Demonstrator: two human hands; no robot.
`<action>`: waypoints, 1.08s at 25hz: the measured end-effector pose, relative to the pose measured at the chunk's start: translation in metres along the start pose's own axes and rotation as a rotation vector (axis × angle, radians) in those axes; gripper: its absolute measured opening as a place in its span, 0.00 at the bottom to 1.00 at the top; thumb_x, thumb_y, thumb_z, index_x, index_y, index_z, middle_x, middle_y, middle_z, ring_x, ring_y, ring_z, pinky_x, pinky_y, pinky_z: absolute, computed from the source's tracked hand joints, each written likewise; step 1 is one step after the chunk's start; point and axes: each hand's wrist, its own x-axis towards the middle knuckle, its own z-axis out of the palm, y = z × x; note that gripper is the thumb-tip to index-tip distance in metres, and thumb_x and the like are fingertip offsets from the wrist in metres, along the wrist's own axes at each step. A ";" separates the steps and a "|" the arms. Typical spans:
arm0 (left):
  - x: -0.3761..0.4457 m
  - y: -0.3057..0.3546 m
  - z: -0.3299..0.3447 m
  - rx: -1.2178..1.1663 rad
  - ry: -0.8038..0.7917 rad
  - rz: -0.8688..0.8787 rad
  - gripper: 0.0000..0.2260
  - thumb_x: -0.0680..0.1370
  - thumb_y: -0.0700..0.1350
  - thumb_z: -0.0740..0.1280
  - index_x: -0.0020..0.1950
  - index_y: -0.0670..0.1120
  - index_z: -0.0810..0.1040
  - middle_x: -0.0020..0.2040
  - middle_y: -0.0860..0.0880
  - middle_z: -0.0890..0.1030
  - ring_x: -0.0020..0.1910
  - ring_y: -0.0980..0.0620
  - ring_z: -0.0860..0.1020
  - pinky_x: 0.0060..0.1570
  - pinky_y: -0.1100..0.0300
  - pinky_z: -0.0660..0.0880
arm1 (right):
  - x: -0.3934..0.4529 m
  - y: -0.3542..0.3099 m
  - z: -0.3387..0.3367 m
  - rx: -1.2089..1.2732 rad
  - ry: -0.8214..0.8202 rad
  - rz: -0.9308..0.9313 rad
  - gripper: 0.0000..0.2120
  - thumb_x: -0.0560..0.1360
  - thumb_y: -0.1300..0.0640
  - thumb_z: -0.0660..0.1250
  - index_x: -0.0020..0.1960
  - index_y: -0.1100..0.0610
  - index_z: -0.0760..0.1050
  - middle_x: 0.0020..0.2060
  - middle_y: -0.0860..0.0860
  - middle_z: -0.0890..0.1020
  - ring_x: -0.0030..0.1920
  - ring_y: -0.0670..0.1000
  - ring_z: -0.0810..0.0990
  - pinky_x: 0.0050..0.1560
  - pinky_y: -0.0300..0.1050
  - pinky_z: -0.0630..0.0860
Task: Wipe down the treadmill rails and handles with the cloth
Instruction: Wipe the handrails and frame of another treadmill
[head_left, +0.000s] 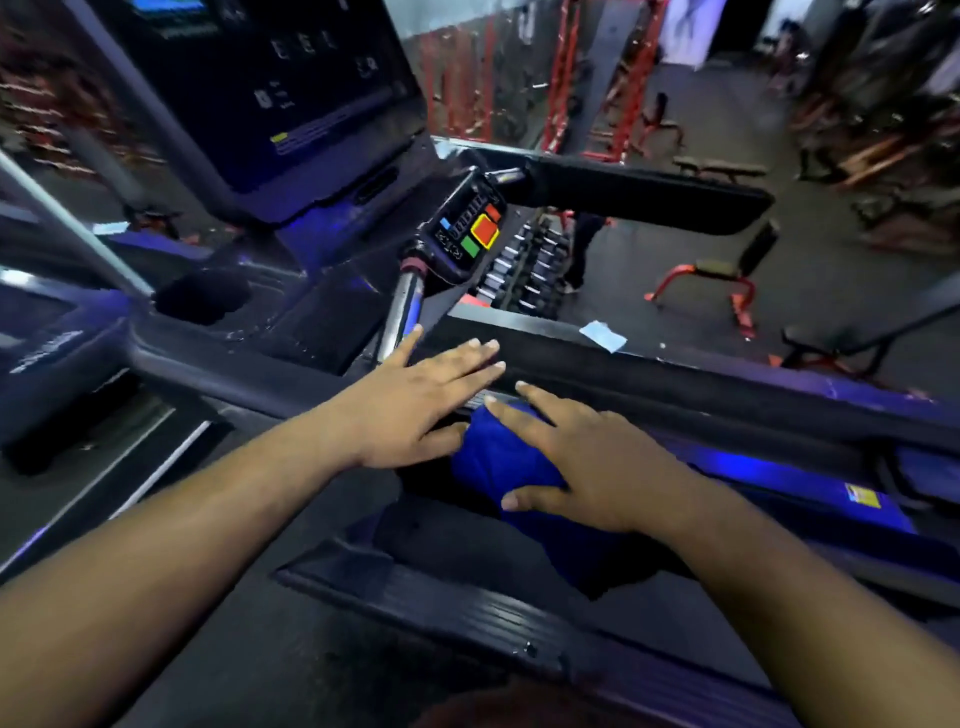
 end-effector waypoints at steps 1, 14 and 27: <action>0.004 -0.005 0.000 0.004 -0.014 0.034 0.36 0.74 0.59 0.49 0.82 0.53 0.48 0.82 0.53 0.44 0.80 0.59 0.43 0.76 0.40 0.38 | 0.000 -0.002 0.002 0.001 0.030 0.015 0.44 0.71 0.23 0.53 0.77 0.35 0.34 0.81 0.48 0.45 0.79 0.53 0.54 0.72 0.57 0.64; 0.009 -0.048 0.001 0.005 -0.072 0.118 0.43 0.71 0.73 0.36 0.81 0.53 0.43 0.82 0.55 0.42 0.80 0.58 0.43 0.76 0.34 0.46 | 0.001 -0.020 0.015 0.173 0.293 0.281 0.36 0.70 0.26 0.59 0.75 0.33 0.57 0.70 0.38 0.71 0.69 0.44 0.71 0.64 0.54 0.72; -0.058 -0.128 -0.008 0.005 -0.032 0.374 0.47 0.68 0.78 0.36 0.80 0.51 0.34 0.79 0.56 0.35 0.79 0.58 0.39 0.75 0.35 0.42 | 0.112 -0.160 0.093 -0.069 0.977 0.943 0.28 0.75 0.35 0.59 0.72 0.43 0.70 0.74 0.50 0.69 0.77 0.55 0.62 0.69 0.78 0.51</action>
